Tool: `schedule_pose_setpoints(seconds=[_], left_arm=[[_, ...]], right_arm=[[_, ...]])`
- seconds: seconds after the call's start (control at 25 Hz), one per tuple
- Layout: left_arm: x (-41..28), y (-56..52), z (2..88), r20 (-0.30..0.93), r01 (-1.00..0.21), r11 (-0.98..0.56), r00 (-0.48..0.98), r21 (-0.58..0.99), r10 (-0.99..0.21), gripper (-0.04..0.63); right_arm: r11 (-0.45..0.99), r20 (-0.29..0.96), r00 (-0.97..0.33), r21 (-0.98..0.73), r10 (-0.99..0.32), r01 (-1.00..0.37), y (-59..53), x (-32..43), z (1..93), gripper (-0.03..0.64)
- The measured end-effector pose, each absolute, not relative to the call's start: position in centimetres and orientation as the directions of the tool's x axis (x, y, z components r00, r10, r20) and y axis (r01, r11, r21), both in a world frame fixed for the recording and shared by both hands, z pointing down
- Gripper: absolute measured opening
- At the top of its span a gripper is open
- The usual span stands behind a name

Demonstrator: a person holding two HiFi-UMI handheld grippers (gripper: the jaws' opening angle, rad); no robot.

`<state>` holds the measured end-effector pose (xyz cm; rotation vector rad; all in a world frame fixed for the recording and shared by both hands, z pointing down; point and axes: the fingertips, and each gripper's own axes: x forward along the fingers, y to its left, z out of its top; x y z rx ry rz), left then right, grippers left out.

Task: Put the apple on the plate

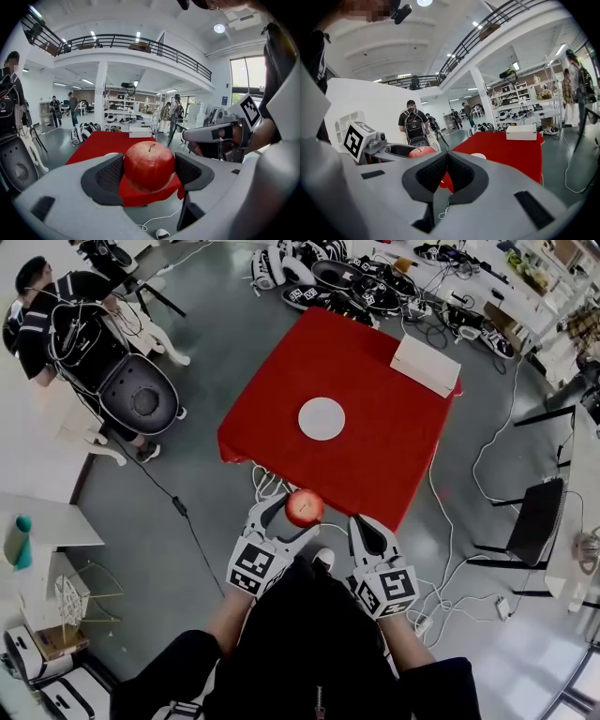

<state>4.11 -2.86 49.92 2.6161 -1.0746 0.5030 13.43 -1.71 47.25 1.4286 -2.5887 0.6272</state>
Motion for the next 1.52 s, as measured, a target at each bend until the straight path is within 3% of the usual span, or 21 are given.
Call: schedule_pose_setpoints(seconds=[0.84, 1.52], left_arm=[[3.7, -5.1, 49.2, 0.400, -0.699, -0.707, 0.681, 0.107, -0.613, 0.341], [1.9, -18.8, 49.9, 0.373, -0.666, -0.733, 0.720, 0.136, -0.585, 0.341]], right_arm=[[0.463, 0.296, -0.532, -0.273, -0.794, -0.843, -4.0, 13.6, 46.8, 0.011], [0.441, 0.335, -0.502, -0.243, -0.798, -0.864, -16.6, 10.7, 46.9, 0.011]])
